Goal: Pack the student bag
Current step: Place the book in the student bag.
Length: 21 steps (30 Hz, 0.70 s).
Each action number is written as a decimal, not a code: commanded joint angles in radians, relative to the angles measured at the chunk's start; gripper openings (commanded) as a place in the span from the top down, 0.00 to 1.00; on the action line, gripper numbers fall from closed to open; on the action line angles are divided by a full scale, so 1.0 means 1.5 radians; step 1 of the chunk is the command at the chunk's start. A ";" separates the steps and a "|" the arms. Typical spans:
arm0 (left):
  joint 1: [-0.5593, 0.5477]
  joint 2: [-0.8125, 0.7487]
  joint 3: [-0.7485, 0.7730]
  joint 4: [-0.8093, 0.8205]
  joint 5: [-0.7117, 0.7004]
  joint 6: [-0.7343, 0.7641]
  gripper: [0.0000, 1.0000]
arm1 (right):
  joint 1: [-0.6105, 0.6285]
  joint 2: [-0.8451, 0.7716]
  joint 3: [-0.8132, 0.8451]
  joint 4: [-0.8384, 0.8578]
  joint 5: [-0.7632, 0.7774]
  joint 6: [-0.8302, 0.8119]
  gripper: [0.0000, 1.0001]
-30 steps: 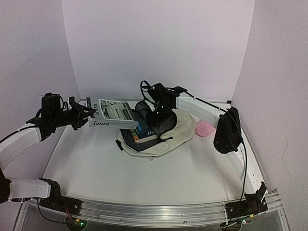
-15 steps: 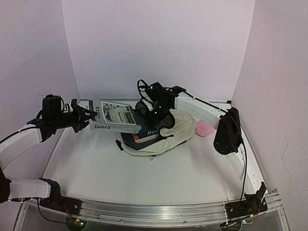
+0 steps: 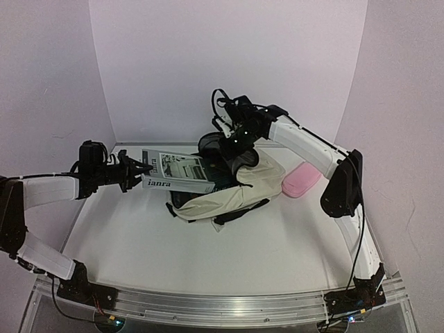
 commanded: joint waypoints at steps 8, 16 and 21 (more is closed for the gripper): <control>-0.058 0.196 0.086 0.241 0.015 -0.091 0.85 | 0.008 -0.085 0.015 0.083 -0.109 0.004 1.00; -0.139 0.320 0.198 0.227 -0.027 -0.071 0.79 | 0.008 -0.083 0.016 0.087 -0.136 0.000 1.00; -0.171 0.371 0.266 0.208 -0.077 -0.036 0.62 | 0.009 -0.086 0.006 0.089 -0.150 0.006 1.00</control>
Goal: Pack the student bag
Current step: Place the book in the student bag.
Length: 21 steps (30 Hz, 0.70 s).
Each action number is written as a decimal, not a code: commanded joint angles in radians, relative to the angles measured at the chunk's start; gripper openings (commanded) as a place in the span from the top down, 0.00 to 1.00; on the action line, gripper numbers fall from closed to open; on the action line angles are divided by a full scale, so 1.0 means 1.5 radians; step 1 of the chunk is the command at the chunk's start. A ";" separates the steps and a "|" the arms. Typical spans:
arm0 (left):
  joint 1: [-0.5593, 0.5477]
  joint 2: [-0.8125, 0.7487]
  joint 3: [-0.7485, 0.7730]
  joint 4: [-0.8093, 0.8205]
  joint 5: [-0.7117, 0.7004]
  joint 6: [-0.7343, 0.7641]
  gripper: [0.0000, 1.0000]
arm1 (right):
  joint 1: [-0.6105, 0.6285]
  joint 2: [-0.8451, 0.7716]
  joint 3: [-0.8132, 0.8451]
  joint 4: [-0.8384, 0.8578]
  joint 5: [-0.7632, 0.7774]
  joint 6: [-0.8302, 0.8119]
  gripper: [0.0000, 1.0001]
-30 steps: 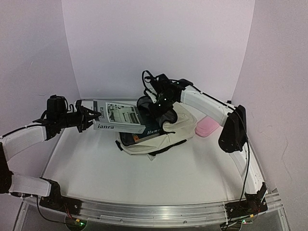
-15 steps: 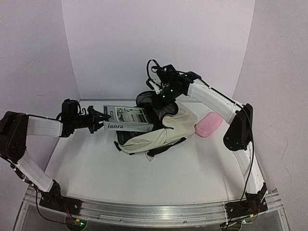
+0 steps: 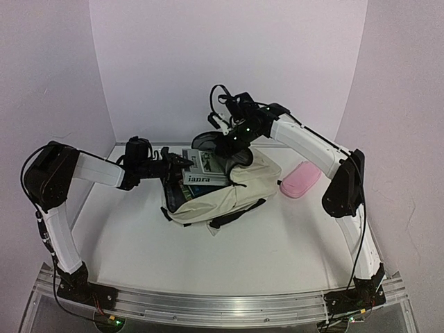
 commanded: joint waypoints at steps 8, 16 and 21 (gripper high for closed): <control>-0.041 -0.057 0.104 -0.254 -0.080 0.230 0.32 | 0.008 -0.081 -0.006 0.070 -0.059 0.008 1.00; -0.040 -0.168 0.035 -0.393 -0.120 0.299 0.27 | 0.009 -0.100 -0.042 0.071 -0.082 0.006 1.00; -0.041 -0.151 0.020 -0.383 -0.102 0.289 0.29 | 0.009 -0.105 -0.056 0.071 -0.094 0.007 1.00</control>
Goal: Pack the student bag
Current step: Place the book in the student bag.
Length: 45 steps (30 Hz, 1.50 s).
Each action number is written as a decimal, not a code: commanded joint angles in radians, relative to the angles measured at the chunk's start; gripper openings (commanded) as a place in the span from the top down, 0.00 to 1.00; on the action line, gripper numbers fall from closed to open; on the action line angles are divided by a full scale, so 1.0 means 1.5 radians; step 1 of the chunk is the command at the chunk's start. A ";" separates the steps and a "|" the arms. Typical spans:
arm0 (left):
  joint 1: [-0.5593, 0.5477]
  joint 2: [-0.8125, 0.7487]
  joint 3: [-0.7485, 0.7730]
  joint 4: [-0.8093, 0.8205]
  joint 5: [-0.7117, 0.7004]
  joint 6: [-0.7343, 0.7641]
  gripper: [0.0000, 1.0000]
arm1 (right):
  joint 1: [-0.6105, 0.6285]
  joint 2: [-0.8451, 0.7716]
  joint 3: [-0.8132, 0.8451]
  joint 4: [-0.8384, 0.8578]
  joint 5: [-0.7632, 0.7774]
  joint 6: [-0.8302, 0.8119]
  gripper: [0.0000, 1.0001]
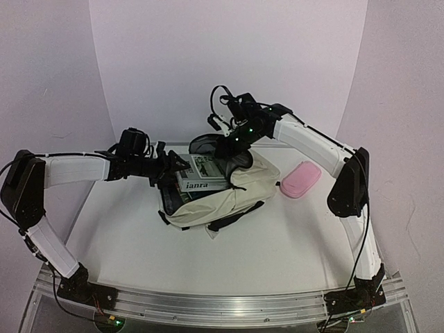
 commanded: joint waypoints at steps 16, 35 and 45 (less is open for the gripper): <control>-0.032 0.188 0.062 0.291 0.021 -0.131 0.77 | 0.009 -0.038 0.031 0.065 -0.109 0.058 1.00; -0.049 -0.084 0.079 -0.199 -0.217 0.059 0.00 | -0.045 -0.098 -0.099 0.059 -0.062 0.080 0.35; -0.049 -0.102 0.104 -0.250 -0.236 0.082 0.00 | -0.133 -0.198 -0.145 0.051 -0.077 0.139 0.05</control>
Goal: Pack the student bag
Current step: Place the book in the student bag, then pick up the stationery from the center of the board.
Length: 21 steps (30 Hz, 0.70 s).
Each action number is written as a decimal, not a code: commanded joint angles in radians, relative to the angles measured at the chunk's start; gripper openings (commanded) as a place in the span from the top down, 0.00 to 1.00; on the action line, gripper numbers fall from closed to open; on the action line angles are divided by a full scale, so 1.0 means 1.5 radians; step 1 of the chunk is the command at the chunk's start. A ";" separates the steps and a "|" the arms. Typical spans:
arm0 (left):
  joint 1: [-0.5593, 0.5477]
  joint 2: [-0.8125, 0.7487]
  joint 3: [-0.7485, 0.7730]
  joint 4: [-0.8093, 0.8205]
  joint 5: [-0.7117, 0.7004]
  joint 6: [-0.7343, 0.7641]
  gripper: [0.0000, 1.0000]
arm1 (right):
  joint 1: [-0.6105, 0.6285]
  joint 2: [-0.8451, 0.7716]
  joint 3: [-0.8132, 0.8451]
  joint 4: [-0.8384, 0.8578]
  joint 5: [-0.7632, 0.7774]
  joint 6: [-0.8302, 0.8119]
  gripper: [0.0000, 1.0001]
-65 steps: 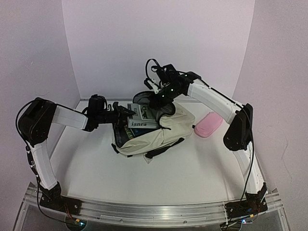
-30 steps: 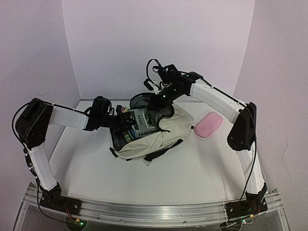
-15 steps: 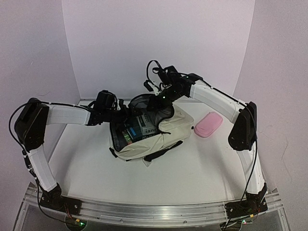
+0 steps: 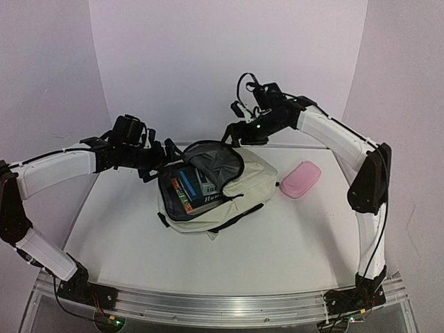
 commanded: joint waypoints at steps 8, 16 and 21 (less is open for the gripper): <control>0.002 0.022 0.098 -0.075 -0.048 0.065 0.00 | -0.221 -0.151 -0.209 -0.003 0.205 0.214 0.02; 0.002 0.015 0.112 -0.096 -0.075 0.063 0.00 | -0.325 -0.106 -0.290 -0.017 0.107 0.238 0.02; 0.002 0.009 0.123 -0.124 -0.092 0.066 0.00 | -0.395 -0.087 -0.354 0.005 -0.067 0.206 0.02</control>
